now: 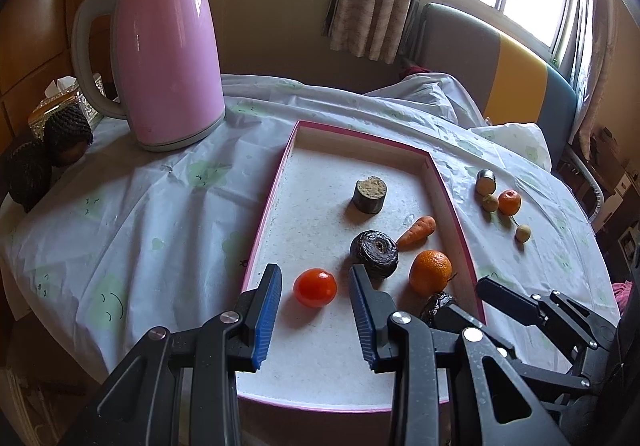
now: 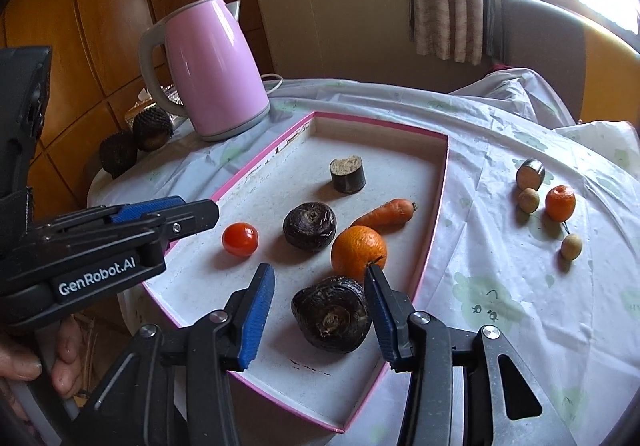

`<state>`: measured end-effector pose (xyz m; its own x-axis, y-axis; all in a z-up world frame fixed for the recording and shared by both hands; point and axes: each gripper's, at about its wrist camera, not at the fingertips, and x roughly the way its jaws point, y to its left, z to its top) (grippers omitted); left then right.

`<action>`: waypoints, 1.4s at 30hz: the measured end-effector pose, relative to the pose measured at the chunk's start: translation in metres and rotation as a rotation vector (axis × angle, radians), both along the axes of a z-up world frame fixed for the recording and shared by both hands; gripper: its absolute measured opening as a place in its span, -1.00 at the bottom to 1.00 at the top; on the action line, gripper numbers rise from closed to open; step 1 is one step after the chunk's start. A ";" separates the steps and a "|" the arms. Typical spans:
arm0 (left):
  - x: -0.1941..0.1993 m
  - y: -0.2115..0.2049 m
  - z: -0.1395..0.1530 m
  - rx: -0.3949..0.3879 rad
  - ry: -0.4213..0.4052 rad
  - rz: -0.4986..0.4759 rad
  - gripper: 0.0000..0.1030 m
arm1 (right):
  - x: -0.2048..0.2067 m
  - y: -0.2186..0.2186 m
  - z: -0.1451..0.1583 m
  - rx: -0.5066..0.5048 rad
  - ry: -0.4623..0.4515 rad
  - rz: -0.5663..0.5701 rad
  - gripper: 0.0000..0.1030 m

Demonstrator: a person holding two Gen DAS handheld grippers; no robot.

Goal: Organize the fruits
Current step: 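Carry the beet into the tray and open the right gripper, then move the right gripper to the pale yellow round fruit and grasp it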

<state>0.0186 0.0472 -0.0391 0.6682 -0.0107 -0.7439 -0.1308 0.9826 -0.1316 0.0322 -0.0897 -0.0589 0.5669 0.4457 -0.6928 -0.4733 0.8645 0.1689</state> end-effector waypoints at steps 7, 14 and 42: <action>-0.004 -0.008 0.005 0.016 -0.012 -0.019 -0.32 | -0.003 -0.014 0.009 0.004 -0.035 -0.064 -0.08; -0.014 -0.022 0.015 0.036 -0.041 -0.061 -0.32 | -0.005 -0.038 0.015 -0.002 -0.052 -0.176 0.04; 0.032 -0.072 0.008 0.006 0.034 -0.189 -0.32 | 0.049 -0.161 -0.010 -0.057 0.044 -0.495 0.09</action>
<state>0.0502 -0.0245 -0.0316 0.6291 -0.1291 -0.7665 0.0516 0.9909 -0.1245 0.0815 -0.2508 -0.0689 0.6704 0.0910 -0.7364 0.0030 0.9921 0.1254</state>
